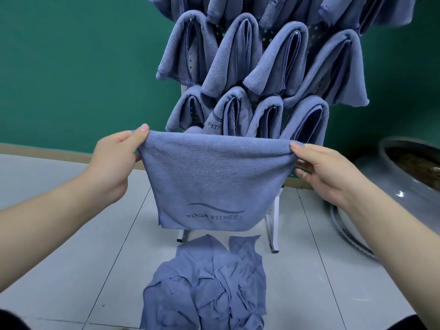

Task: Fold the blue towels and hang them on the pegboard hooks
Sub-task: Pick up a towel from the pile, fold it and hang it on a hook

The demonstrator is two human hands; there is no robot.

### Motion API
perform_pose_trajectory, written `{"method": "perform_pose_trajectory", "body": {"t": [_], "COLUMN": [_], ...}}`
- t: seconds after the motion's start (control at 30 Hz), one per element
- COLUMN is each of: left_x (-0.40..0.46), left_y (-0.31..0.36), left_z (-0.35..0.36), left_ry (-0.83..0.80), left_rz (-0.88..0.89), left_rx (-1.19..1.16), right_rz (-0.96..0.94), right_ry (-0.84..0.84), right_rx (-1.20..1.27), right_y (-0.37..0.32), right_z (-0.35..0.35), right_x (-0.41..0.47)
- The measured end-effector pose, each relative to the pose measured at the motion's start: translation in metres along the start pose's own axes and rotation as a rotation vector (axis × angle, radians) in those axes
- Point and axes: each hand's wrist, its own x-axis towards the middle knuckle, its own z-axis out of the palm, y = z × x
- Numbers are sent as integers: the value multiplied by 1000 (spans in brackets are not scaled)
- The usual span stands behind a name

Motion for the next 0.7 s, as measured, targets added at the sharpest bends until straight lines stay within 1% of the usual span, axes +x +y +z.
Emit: {"method": "perform_pose_trajectory", "body": {"t": [0.1, 0.2, 0.3, 0.37, 0.57, 0.7], "left_x": [4, 5, 2, 1, -1, 2], "left_y": [1, 4, 8, 10, 6, 4], "left_z": [-1, -3, -4, -5, -1, 0], "left_ry": [-14, -65, -152, -170, -76, 54], "left_rz": [-46, -74, -41, -27, 4, -1], "left_rx": [-103, -192, -165, -129, -52, -64], "right_rz": [-8, -42, -82, -111, -199, -221], "right_ry": [-39, -92, -84, -45, 18, 48], "right_rx": [71, 74, 77, 85, 106, 146], "right_y": [-1, -1, -2, -3, -5, -5], "right_z": [-1, -2, -5, -7, -7, -5], "right_x": [-2, -5, -7, -7, -8, -5]}}
